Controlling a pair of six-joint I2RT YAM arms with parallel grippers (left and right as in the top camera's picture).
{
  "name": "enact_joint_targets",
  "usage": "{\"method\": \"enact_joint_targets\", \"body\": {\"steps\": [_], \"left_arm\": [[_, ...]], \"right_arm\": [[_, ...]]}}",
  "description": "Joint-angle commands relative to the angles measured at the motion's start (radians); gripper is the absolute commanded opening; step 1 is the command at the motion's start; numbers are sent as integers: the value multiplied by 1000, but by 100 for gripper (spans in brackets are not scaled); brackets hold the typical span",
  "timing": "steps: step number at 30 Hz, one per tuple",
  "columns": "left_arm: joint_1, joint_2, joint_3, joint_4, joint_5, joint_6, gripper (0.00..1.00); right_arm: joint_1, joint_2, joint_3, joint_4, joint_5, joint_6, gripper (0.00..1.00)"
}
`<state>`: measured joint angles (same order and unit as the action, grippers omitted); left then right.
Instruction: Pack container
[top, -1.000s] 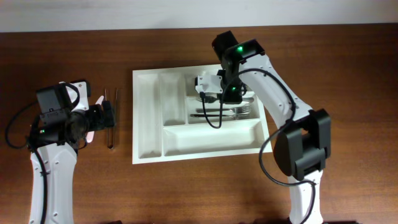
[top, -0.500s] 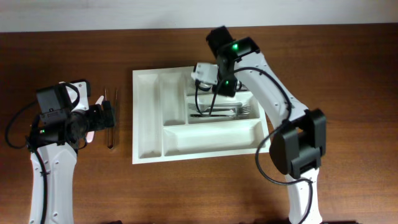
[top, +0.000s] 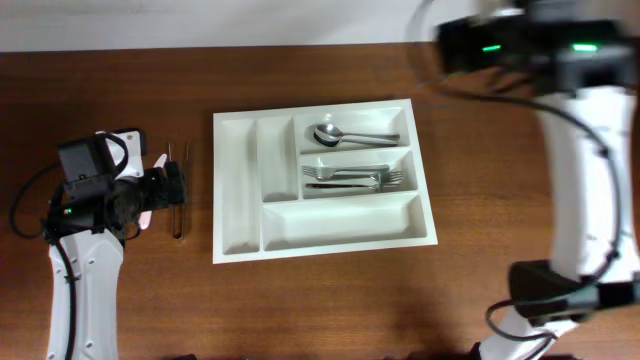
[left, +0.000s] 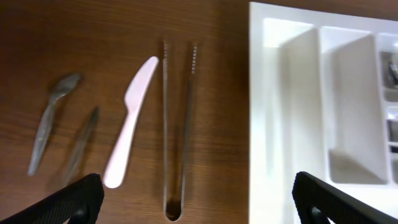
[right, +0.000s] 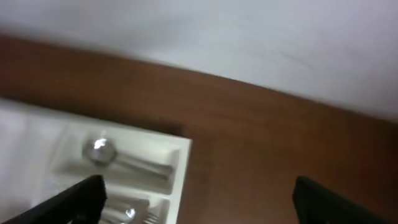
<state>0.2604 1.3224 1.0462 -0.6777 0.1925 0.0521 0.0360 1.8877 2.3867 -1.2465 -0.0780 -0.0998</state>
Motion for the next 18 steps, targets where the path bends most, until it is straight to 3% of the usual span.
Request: {"method": "enact_joint_targets", "body": {"steps": [1,5,12,18], "left_arm": [[4,6,22,-9,87,0,99],[5,5,31,-64,88,0,99],[5,34,146,-389,-86,-68,99],[5,192,274,-441,-92,-67,99]], "right_arm": [[-142,0,3,-45,-166,248,99],[-302,27,-6,-135,-180,319,99],[-478,55,-19,-222,-180,318,99],[-543,55,-19,-220,-180,318,99]]}}
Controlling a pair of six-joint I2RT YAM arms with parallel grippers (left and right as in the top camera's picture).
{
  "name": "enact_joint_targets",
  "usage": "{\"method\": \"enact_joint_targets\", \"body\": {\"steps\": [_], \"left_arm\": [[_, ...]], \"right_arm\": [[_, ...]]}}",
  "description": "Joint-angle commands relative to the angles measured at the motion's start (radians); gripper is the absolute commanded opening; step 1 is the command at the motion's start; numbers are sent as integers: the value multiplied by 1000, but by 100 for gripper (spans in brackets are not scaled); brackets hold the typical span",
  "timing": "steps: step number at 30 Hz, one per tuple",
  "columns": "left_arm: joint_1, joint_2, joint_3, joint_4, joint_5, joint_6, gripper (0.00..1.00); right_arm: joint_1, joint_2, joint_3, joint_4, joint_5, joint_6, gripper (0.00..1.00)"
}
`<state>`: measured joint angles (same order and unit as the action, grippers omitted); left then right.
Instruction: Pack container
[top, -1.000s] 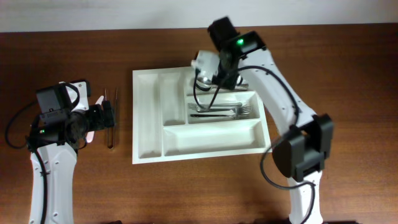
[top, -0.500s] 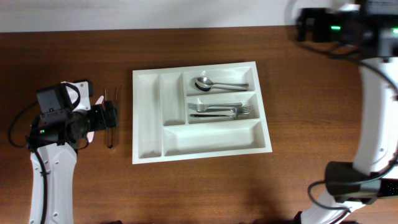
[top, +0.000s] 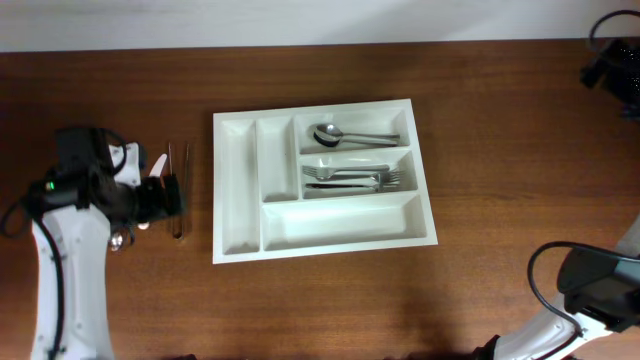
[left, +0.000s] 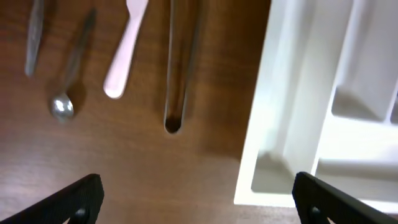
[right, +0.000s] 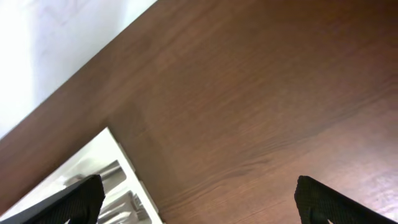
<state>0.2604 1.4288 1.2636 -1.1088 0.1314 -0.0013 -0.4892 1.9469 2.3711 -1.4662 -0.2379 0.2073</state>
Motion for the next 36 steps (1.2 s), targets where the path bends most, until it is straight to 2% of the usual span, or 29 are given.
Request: {"method": "enact_joint_targets", "body": {"steps": [1,4,8,10,15,21,30,36], "left_arm": [[5,116,68,-10,-40,-13,99],[4,246,89,-10,-103,-13,100],[0,366,89,26,-162,-6,84],[-5,397,89,51,-162,-7,83],[-39,455,89,107,-172,-7,83],[-113,490,89,124,-295,-51,77],[-137,555,88,156,-289,-73,75],[-137,593,88,193,-278,-61,64]], "right_arm": [[-21,-5,-4,-1,-20,11,99],[-23,-5,-4,0,-19,11,99],[-22,-5,-4,0,-19,11,99],[-22,-5,-4,0,-19,11,99],[-22,-5,-4,0,-19,11,99],[-22,-5,-4,0,-19,11,99],[-22,-5,-4,0,-19,11,99],[-22,-5,-4,0,-19,11,99]]}}
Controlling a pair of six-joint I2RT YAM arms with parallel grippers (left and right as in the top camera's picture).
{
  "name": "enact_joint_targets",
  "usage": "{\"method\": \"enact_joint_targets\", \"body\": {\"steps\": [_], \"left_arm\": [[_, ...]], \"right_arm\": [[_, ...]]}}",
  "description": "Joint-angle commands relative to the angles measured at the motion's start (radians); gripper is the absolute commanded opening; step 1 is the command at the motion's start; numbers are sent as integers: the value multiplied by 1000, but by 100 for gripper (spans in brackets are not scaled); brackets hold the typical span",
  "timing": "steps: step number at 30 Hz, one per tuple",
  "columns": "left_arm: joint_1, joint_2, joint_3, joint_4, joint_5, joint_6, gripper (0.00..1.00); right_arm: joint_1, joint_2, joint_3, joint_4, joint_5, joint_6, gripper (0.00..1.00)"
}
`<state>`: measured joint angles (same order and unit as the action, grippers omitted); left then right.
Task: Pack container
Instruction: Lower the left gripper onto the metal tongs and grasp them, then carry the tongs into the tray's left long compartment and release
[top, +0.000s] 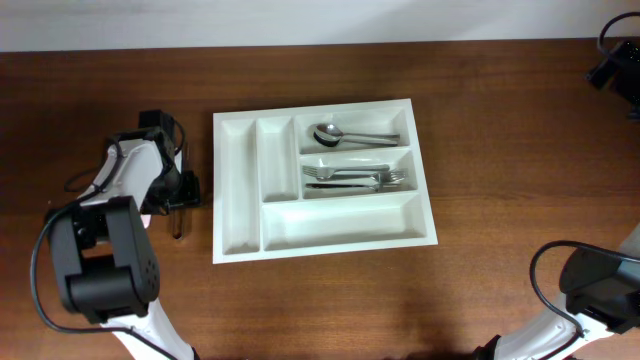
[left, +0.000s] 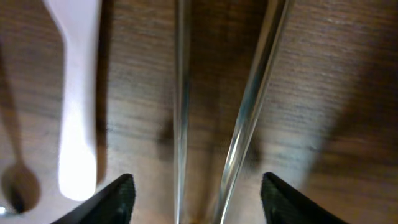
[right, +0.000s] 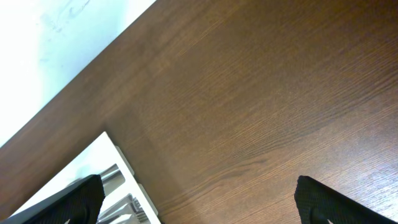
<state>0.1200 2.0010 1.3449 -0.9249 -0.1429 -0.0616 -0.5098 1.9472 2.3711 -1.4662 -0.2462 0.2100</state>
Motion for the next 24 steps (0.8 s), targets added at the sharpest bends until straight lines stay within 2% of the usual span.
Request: {"method": "enact_joint_targets", "body": {"steps": [1,5,8,12,16,21,24], "left_arm": [[3,21,7,13,-4,-1,62],[2,27,7,18,-3,-2,52],[2,29,7,18,-4,-2,39],[2,29,7,18,-4,-2,27],[2,29,7,23,-4,-1,25],[2,27,8,6,-3,-1,11],[2,23,24,-35,-3,-1,10]], "right_arm": [[-1,-5,-4,0,-11,8,99],[-1,-5,-4,0,-11,8,99],[-1,-5,-4,0,-11,8,99],[-1,-5,-4,0,-11,8,99],[-1,-5,-4,0,-11,8,99],[-1,-5,-4,0,-11,8,99],[-1,-5,-4,0,-11,8,99]]}}
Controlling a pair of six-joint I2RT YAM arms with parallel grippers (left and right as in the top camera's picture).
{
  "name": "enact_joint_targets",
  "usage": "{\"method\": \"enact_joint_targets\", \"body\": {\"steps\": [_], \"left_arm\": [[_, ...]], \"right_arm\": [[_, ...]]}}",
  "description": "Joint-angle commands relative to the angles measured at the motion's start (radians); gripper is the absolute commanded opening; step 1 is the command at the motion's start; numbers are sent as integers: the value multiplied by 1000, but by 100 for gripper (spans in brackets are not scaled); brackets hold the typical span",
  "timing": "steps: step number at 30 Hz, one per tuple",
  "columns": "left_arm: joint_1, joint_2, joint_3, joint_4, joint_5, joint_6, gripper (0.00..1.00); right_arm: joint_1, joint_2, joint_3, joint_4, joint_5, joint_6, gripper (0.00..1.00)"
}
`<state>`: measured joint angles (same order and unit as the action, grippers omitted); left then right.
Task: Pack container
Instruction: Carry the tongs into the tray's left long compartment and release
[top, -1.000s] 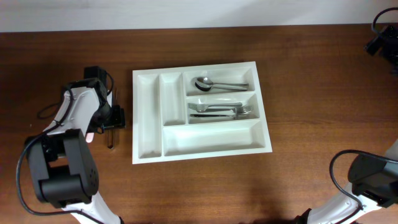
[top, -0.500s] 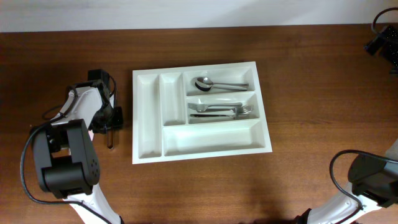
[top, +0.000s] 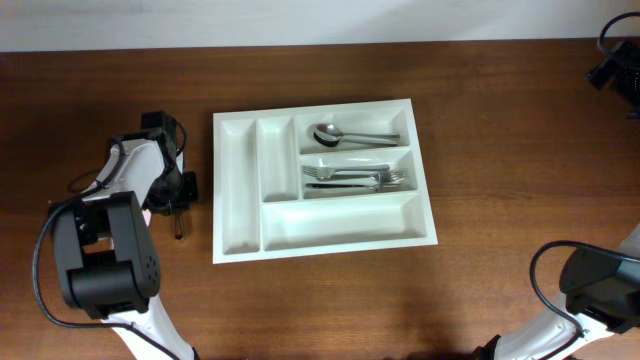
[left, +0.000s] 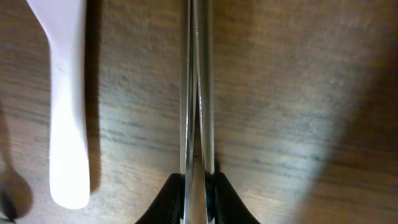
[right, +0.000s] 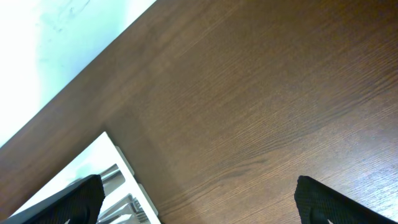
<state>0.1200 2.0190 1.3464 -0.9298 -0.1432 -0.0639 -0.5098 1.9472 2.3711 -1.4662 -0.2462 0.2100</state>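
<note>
Metal tongs (left: 196, 93) lie on the wooden table left of the white cutlery tray (top: 237, 180). My left gripper (left: 198, 200) is shut on the tongs, pressing their two arms together; the tongs' end (top: 180, 224) pokes out below the gripper in the overhead view. The tray holds a spoon (top: 335, 133) and forks (top: 355, 178) in its right compartments. My right gripper (right: 202, 205) hangs open and empty, high over the table's far right corner, with the tray's corner (right: 115, 177) just in view.
A white plastic knife (left: 65, 106) lies just left of the tongs, parallel to them. A dark spoon bowl (left: 6, 199) shows at the left wrist view's lower left edge. The left arm (top: 125, 175) covers the other loose cutlery from overhead.
My left gripper's fingers, then apart on either side of the tongs, are now shut on them. The tongs' two arms, then spread, are squeezed together. The right arm has not moved.
My left gripper first hung open, high over the tongs, the knife and loose spoons, while the right arm was over the tray's far side. The right arm then stood at the far right corner. The left gripper came low astride the tongs, and now grips them.
</note>
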Motion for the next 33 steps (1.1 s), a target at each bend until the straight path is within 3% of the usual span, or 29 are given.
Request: {"method": "enact_joint_targets", "body": {"steps": [1,9,16,20,26,29,33], "left_arm": [[2,2,38,-53,-3,2,9],[-13,-66,291,-277,-3,38,9],[-125,-142,527,-406,53,126,9],[-207,-155,526,-400,126,110,9],[-298,-138,463,-392,129,-44,9],[-317,-136,393,-362,129,-115,10],[-336,-136,288,-276,129,-122,12]], "right_arm": [[-1,-5,-4,-1,-11,8,99],[-1,-5,-4,0,-11,8,99],[-1,-5,-4,-1,-11,8,99],[-1,-5,-4,0,-11,8,99],[-1,-5,-4,0,-11,8,99],[-1,-5,-4,0,-11,8,99],[-1,-5,-4,0,-11,8,99]]}}
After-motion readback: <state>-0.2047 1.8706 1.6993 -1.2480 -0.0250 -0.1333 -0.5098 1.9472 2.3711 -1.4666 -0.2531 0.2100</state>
